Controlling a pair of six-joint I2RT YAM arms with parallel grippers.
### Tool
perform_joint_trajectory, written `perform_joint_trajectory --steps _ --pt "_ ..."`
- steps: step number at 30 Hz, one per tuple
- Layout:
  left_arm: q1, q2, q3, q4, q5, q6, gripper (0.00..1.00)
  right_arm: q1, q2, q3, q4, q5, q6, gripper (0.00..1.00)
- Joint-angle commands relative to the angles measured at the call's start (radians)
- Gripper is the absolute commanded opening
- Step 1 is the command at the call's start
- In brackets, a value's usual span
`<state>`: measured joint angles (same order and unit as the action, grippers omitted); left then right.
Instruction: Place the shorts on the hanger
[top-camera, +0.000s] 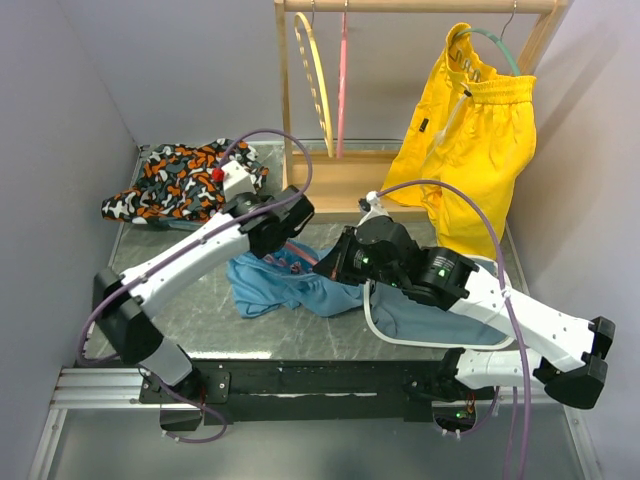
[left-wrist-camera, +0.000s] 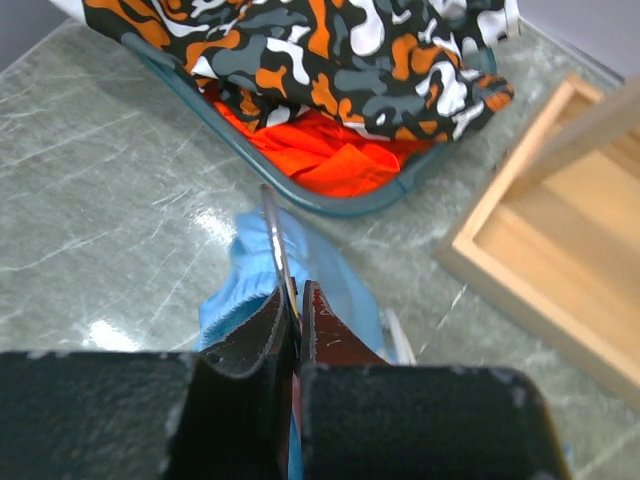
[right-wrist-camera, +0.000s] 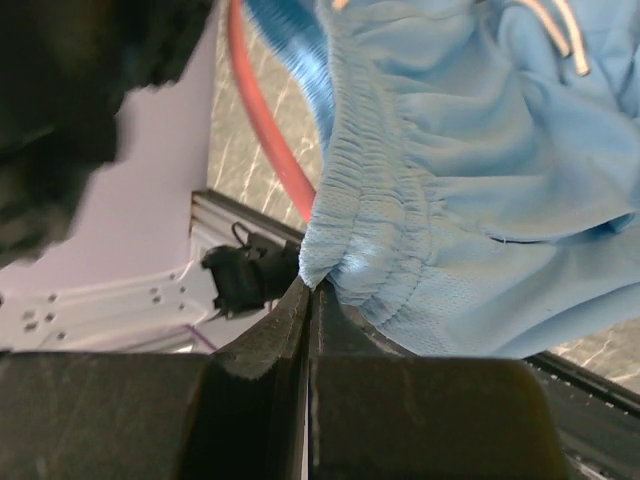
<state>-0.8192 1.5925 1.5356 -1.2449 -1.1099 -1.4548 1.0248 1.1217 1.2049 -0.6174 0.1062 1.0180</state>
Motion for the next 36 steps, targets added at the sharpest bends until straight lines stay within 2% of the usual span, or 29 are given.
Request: perform_joint_trajectory --steps 1,10,15,19,24,29,32,33,36 --pt "-0.009 -0.134 -0.02 0.131 0.099 0.215 0.01 -0.006 0.026 0.019 0.076 0.093 -0.021 0.0" --pt "-0.009 -0.262 -0.063 0.325 0.337 0.47 0.01 -0.008 0.078 0.021 0.107 0.156 -0.045 0.0" --pt "-0.009 -0.361 -0.058 0.383 0.452 0.605 0.01 -0.014 0.13 0.099 0.149 0.136 -0.105 0.0" --pt "-0.009 -0.404 -0.016 0.397 0.544 0.695 0.01 -0.015 0.202 0.221 0.156 0.109 -0.165 0.0" --pt "-0.009 -0.45 0.026 0.426 0.607 0.8 0.01 -0.019 0.263 0.323 0.154 0.086 -0.246 0.0" --pt "-0.009 -0.421 0.072 0.387 0.61 0.881 0.01 -0.022 0.294 0.446 0.122 0.008 -0.372 0.0" --pt "-0.009 -0.43 0.063 0.392 0.636 0.915 0.01 -0.02 0.265 0.455 0.111 -0.061 -0.485 0.24" --pt "-0.009 -0.431 0.058 0.384 0.634 0.921 0.01 -0.02 0.253 0.455 0.107 -0.066 -0.507 0.35" --pt "-0.009 -0.43 0.061 0.361 0.619 0.939 0.01 -0.019 0.202 0.443 0.096 -0.141 -0.599 0.52"
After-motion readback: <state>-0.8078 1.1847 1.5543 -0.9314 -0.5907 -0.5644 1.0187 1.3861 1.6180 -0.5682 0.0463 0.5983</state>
